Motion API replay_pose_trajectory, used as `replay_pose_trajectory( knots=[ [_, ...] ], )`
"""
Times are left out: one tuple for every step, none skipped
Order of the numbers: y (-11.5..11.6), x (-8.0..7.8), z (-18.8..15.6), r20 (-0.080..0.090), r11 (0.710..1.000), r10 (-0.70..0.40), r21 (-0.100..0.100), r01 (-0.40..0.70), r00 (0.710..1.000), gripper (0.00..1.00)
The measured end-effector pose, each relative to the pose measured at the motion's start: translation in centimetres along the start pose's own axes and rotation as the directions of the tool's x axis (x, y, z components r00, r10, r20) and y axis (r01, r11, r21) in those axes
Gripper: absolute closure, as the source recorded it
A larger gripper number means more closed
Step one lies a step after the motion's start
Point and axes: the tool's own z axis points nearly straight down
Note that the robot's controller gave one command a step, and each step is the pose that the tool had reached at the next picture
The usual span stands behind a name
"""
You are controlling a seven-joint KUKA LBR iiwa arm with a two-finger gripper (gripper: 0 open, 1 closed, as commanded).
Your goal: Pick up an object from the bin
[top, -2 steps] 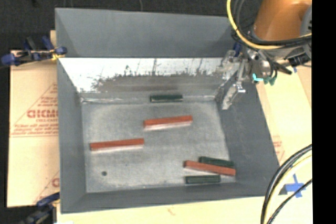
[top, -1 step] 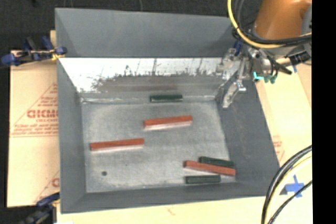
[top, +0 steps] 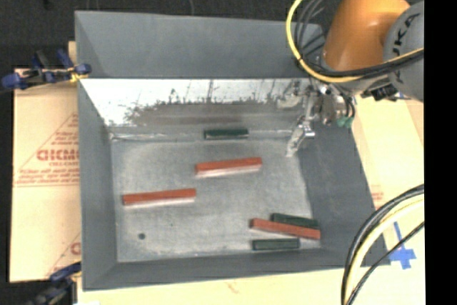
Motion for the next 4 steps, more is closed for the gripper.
replay_pose_trajectory(
  knots=[
    [1.0, 0.5, 6.5, -0.005, 1.0, 0.021, -0.005, -0.021, 1.0, 0.0],
    [6.3, 1.6, 11.6, -0.012, 0.998, -0.064, -0.001, 0.064, 0.998, 1.0],
    [6.4, 1.6, 11.6, -0.011, 0.998, -0.065, -0.001, 0.065, 0.998, 1.0],
    [4.7, -0.7, -0.5, -0.006, 0.994, -0.112, -0.002, 0.112, 0.994, 1.0]
  ],
)
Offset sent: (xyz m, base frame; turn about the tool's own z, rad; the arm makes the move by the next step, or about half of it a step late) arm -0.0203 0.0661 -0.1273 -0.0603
